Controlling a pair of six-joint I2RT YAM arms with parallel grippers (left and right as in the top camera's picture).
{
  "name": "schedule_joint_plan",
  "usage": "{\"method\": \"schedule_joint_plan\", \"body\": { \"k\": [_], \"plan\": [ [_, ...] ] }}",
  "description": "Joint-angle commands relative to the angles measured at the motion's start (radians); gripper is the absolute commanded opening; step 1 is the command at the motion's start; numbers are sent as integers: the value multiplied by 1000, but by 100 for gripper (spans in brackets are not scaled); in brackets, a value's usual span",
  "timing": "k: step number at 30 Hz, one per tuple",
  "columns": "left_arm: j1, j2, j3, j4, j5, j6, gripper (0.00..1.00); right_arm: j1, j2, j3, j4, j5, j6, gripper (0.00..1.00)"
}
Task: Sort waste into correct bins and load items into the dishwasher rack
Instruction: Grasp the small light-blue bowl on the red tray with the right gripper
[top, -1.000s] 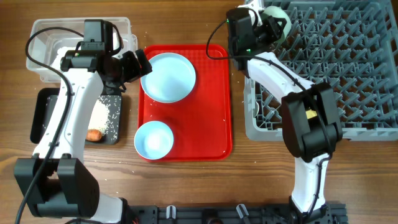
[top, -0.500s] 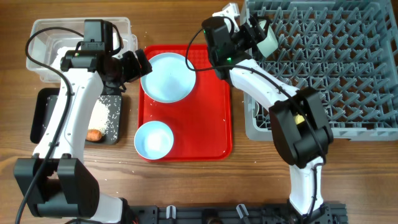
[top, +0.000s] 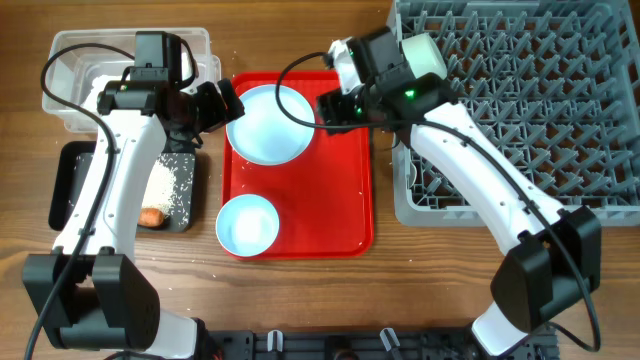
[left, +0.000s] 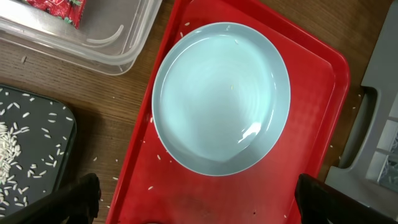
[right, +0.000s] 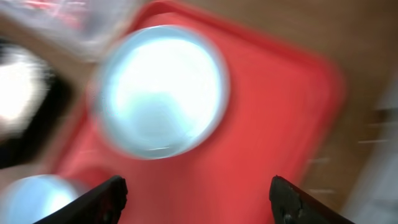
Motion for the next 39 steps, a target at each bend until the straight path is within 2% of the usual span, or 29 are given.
{"method": "schedule_joint_plan", "body": {
  "k": [1,6,9,13,14,16,21,27,31,33,39],
  "plan": [
    [5,9,0,0,-6,-12,100,60,1,-84,14,-210,235,75],
    [4,9,0,30,26,-20,100,176,56,-157,82,-174,453,72],
    [31,7,2,68,-66,-42,100,227,115,-157,84,-137,502,68],
    [191,5,2,18,-94,-187,100,264,186,-157,80,-128,546,63],
    [256,5,2,2,-92,-200,100,264,187,-157,82,-131,552,57],
    [325,5,2,-1,-92,-200,100,267,188,-157,89,-130,552,49],
    [467,5,1,-1,-91,-200,100,297,205,-157,97,-127,555,37],
    [472,5,1,-1,-92,-200,100,355,231,-153,103,-93,555,28],
    [472,5,1,-1,-92,-200,100,345,315,-77,21,-130,551,17],
    [472,5,1,-1,-92,-200,100,344,354,-11,-40,-134,532,5],
    [472,5,1,-1,-92,-200,100,283,249,6,-58,-88,500,4]
  ]
}}
